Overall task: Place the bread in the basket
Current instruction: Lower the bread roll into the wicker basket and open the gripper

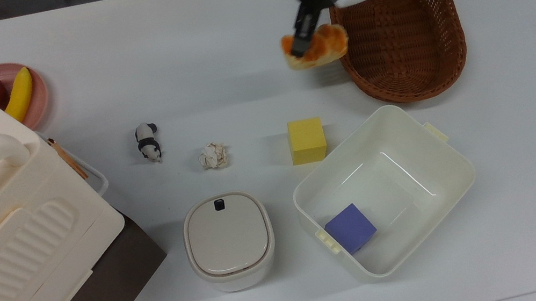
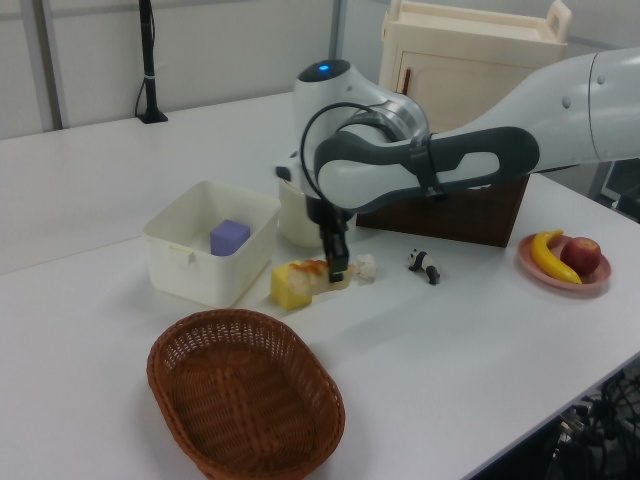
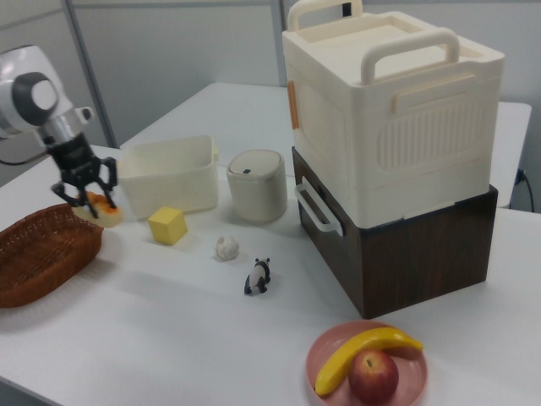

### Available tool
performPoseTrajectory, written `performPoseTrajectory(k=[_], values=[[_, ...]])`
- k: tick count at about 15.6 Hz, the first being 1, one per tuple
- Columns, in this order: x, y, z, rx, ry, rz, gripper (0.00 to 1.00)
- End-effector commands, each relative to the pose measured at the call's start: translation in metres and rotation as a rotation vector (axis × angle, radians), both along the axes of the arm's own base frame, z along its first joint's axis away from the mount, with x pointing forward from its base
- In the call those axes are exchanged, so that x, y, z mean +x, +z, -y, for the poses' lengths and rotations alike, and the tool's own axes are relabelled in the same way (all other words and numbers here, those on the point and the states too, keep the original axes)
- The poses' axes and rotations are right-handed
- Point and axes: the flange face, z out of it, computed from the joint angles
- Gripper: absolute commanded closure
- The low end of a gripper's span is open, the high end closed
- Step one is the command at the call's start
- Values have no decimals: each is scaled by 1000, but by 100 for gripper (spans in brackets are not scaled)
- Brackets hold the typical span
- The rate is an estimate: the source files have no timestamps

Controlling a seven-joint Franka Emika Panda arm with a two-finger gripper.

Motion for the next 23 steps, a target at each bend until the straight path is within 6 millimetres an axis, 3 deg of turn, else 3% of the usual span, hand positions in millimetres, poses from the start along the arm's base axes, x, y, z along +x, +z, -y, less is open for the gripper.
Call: performPoseTrajectory(k=[1, 4, 7, 8, 9, 11, 14, 17, 21, 23], values=[[-23, 3, -49, 2, 10, -2, 59], [-40, -12, -85, -9, 26, -12, 57], [-53, -22, -111, -15, 12, -9, 42], [-53, -25, -116, -17, -1, -9, 31], [-51, -28, -119, -14, -29, -5, 0], [-52, -36, -130, -19, -67, 1, 0], [-51, -35, -129, -19, -74, 2, 0], [-45, -17, -109, -17, -99, 8, 0], [-16, 17, -34, 28, -274, -3, 0], [-1, 36, 14, 59, -401, 6, 0]])
